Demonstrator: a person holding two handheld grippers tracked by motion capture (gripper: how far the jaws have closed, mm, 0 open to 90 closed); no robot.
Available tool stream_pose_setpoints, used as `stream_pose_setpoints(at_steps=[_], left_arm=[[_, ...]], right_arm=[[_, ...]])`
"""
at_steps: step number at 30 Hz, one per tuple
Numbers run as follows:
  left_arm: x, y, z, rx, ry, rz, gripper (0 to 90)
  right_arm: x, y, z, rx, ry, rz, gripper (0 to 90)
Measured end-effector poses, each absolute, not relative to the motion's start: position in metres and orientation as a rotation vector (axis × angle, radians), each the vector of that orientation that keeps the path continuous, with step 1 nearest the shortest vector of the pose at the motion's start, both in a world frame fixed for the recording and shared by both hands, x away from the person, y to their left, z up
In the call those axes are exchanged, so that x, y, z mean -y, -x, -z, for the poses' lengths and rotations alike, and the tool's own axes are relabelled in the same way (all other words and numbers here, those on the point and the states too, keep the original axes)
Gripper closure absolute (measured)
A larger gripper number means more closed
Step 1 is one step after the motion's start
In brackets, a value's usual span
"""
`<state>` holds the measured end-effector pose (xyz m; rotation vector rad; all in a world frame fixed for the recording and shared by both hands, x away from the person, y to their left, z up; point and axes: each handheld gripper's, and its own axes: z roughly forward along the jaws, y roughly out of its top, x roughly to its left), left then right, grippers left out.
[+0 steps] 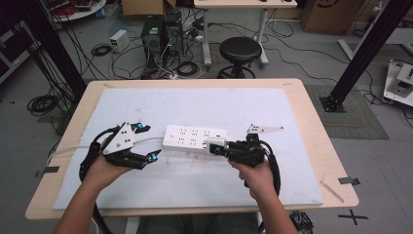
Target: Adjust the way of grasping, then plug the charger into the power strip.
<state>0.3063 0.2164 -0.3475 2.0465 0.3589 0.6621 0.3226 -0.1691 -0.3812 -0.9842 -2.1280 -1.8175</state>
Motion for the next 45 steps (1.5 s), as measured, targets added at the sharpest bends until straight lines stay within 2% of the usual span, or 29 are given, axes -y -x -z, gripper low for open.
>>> stream_pose_setpoints(at_steps=[15, 26, 45], left_arm=[[-0.228, -0.308, 0.343, -0.393, -2.049, -0.687, 21.3], [-0.235, -0.308, 0.351, -0.419, -2.043, -0.680, 21.3], [-0.250, -0.309, 0.363, -0.456, -2.033, -0.671, 21.3]], right_arm=[[0.164, -0.331, 0.382, 2.155, 0.988, 1.810, 62.9], [0.146, -0.353, 0.379, 2.492, 0.950, 1.865, 63.0], [0.124, -0.384, 0.357, 3.180, 0.576, 1.340, 63.0]])
